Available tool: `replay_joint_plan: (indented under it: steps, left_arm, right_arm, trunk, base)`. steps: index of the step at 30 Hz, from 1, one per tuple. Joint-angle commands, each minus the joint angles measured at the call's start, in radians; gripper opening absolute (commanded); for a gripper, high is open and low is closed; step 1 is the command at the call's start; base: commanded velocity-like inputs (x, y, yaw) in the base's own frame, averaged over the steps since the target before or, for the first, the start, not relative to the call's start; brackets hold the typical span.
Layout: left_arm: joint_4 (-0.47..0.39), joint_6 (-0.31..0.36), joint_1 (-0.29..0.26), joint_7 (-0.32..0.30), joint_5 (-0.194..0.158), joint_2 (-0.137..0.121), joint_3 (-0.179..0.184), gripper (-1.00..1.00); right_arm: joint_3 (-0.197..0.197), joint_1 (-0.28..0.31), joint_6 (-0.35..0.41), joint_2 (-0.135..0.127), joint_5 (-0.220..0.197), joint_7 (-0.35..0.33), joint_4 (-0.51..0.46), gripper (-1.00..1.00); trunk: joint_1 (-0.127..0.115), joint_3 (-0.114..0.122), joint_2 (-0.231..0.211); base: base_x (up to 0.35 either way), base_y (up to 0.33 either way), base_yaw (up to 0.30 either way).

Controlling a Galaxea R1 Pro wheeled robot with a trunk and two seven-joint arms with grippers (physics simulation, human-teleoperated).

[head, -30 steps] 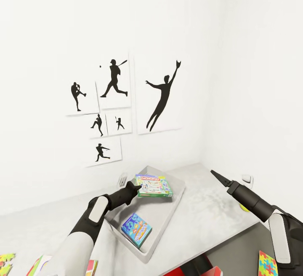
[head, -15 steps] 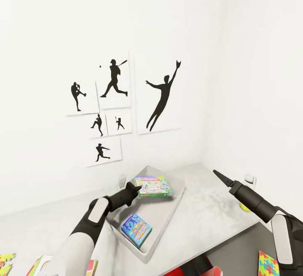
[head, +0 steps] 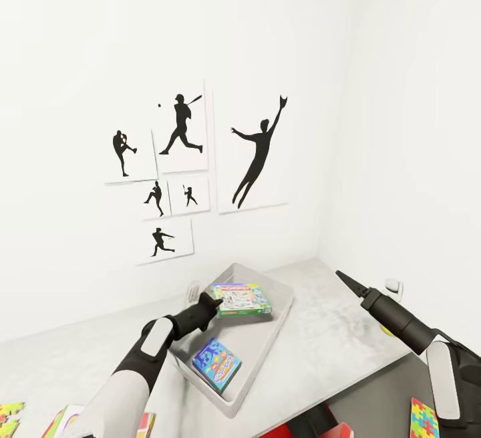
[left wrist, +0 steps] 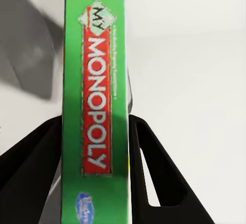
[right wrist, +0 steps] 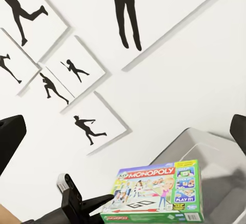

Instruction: Put all the toys in the child's room - the three board games (two on the bed and one on the table), the two jigsaw puzzles on the table, and the tennis ball on the table - inside the toy box on the table in the child's room.

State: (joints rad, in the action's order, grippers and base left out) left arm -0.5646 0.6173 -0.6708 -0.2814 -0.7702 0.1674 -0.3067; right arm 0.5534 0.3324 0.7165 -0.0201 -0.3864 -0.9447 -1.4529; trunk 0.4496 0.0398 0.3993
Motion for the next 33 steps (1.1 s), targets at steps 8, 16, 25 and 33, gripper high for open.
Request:
replay_joint_plan:
  steps: [8, 16, 25, 33]
  left_arm:
    - [0.000, 0.009, -0.001, -0.002, -0.002, -0.002, -0.007, -1.00]
    - [0.000, 0.009, -0.001, -0.002, -0.001, -0.002, -0.006, -1.00]
    - [0.000, 0.009, -0.001, -0.004, -0.002, -0.002, -0.006, -1.00]
    - [0.000, 0.009, -0.001, -0.004, -0.002, -0.002, -0.006, -1.00]
  right_arm:
    - [0.000, 0.000, 0.006, -0.001, -0.003, -0.002, 0.002, 1.00]
    - [0.000, 0.000, 0.006, -0.001, -0.003, -0.002, 0.002, 1.00]
    - [0.000, 0.000, 0.006, 0.000, -0.003, -0.002, 0.002, 1.00]
    - [0.000, 0.000, 0.005, 0.000, -0.003, -0.002, 0.002, 1.00]
  trunk:
    - [0.000, 0.000, 0.001]
    - [0.000, 0.000, 0.001]
    - [0.000, 0.000, 0.001]
    - [0.004, -0.004, 0.008]
  base:
    - [0.000, 0.000, 0.000]
    - [0.000, 0.000, 0.000]
    - [0.000, 0.000, 0.000]
    - [0.000, 0.000, 0.000]
